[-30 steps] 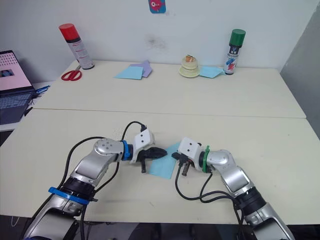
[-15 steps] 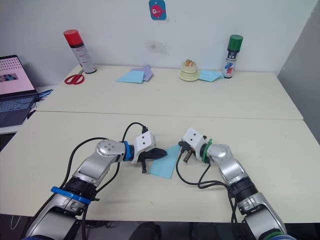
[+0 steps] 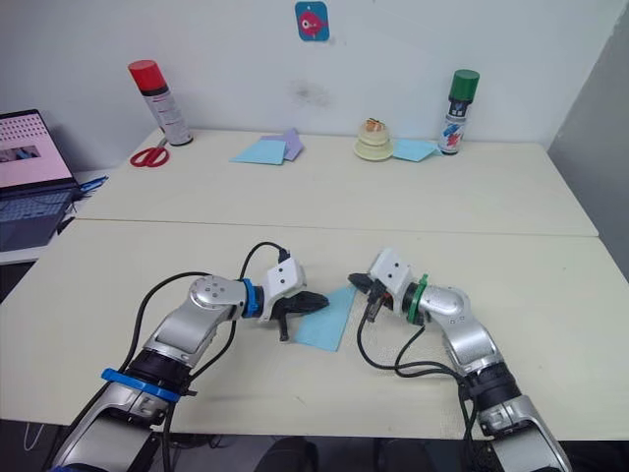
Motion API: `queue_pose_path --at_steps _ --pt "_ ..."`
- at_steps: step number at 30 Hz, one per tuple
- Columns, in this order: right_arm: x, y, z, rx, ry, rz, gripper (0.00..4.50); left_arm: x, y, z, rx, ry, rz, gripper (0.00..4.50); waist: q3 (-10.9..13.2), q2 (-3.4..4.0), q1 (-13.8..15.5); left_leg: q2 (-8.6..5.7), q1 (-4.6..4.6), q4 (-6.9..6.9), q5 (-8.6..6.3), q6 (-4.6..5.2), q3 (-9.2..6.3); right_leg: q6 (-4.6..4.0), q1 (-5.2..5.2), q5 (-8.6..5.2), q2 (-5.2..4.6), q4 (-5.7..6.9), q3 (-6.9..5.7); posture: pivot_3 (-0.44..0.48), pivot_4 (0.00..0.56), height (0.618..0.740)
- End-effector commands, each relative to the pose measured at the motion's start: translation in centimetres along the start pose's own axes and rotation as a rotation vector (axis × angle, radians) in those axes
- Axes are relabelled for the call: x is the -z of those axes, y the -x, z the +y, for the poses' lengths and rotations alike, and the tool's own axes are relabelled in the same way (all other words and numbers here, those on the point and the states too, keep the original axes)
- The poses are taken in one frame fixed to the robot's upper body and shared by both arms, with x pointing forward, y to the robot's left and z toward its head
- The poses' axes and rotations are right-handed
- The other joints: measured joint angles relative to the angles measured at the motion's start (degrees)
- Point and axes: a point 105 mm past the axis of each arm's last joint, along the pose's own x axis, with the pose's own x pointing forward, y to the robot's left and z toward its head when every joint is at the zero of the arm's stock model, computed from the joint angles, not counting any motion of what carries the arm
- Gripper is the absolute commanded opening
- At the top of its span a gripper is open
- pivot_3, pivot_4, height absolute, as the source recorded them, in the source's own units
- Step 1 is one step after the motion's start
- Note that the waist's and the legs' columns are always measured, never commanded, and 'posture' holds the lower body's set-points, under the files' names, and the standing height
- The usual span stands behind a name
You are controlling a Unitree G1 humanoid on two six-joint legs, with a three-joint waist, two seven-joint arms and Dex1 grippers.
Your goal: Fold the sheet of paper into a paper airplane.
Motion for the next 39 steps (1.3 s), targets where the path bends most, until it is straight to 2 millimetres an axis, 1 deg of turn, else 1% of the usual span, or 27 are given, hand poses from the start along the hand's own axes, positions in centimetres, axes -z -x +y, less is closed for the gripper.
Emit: queue_pose_path --at_steps 1,6,11,15,19,22,24,25,27,31,35,39 --pt "0.5 -0.5 1.7 -0.083 0.002 0.030 0.00 1.8 -0.3 -0.7 0.019 0.054 0.062 0.01 0.01 0.01 -0.01 0.00 0.01 0.00 0.00 0.00 0.02 0.00 0.00 0.00 0.00 0.00 0.02 0.000 0.150 0.729" --pt "2.4 -0.3 4.3 -0.223 -0.027 0.106 0.00 1.8 -0.1 -0.7 0.019 0.060 0.061 0.01 0.01 0.01 -0.01 -0.01 0.02 0.01 0.00 0.00 0.01 0.00 0.00 0.00 0.00 0.01 0.01 0.000 0.150 0.729" --pt "3.9 1.3 7.5 -0.418 -0.059 0.195 0.00 1.9 0.0 -0.7 0.015 0.066 0.062 0.01 -0.02 0.01 -0.01 0.00 0.02 -0.03 0.00 0.00 0.01 -0.03 0.00 -0.03 0.01 -0.03 0.01 0.000 0.150 0.729" --pt "4.6 2.1 8.3 -0.461 -0.055 0.239 0.00 1.8 -0.1 -0.7 0.017 0.068 0.061 0.01 -0.06 0.02 0.00 0.00 0.05 -0.03 0.00 0.00 0.00 -0.03 0.02 -0.03 0.01 -0.03 -0.01 0.000 0.150 0.729" --pt "4.5 2.1 8.2 -0.447 -0.028 0.233 0.00 1.9 -0.2 -0.8 0.018 0.068 0.061 0.01 -0.08 0.03 0.00 0.00 0.06 -0.04 0.00 0.00 -0.01 -0.03 0.03 -0.04 0.01 -0.02 -0.02 0.000 0.150 0.729" --pt "3.7 1.7 7.3 -0.388 0.014 0.189 0.00 1.9 -0.2 -0.8 0.019 0.068 0.062 0.01 -0.09 0.03 0.00 0.00 0.05 -0.05 0.00 0.00 0.01 -0.03 0.03 -0.04 0.01 -0.05 -0.01 0.000 0.150 0.729" --pt "2.4 1.8 6.5 -0.355 0.044 0.135 0.00 1.9 -0.2 -0.8 0.019 0.068 0.062 0.01 -0.08 0.03 0.00 0.00 0.05 -0.05 0.00 0.00 0.00 -0.02 0.03 -0.04 0.01 -0.05 -0.01 0.000 0.150 0.729" --pt "1.4 2.1 6.2 -0.348 0.050 0.104 0.00 1.9 -0.2 -0.8 0.017 0.068 0.061 0.01 -0.08 0.03 0.00 0.00 0.05 -0.05 0.00 0.00 -0.01 -0.02 0.03 -0.04 0.01 -0.05 -0.02 0.000 0.150 0.729" --pt "0.2 2.8 6.0 -0.348 0.056 0.073 0.00 1.9 -0.2 -0.8 0.015 0.067 0.058 0.01 -0.04 0.06 0.02 0.00 0.04 -0.04 0.00 0.00 -0.02 -0.02 0.02 -0.04 0.01 -0.03 -0.03 0.000 0.150 0.729" --pt "-0.8 3.7 5.7 -0.338 0.076 0.062 0.00 1.4 -0.2 -0.8 0.009 0.056 0.029 0.01 0.00 0.07 0.02 -0.01 -0.01 -0.04 0.00 -0.01 0.00 -0.02 -0.02 -0.04 0.00 -0.06 -0.01 0.000 0.150 0.729" --pt "-2.6 4.1 4.9 -0.292 0.086 0.017 0.00 -1.0 0.2 -0.3 0.000 0.011 -0.073 0.01 0.12 0.06 0.02 0.01 -0.03 -0.04 0.00 -0.01 -0.03 -0.02 -0.04 -0.04 0.00 -0.06 -0.05 0.000 0.150 0.729" --pt "-4.2 4.1 4.1 -0.238 0.093 -0.025 0.00 -4.4 1.7 0.6 -0.015 -0.065 -0.186 0.01 0.61 -0.14 0.03 0.01 -0.15 -0.05 0.00 -0.01 -0.03 -0.02 -0.13 -0.04 0.00 -0.06 -0.05 0.000 0.150 0.729"
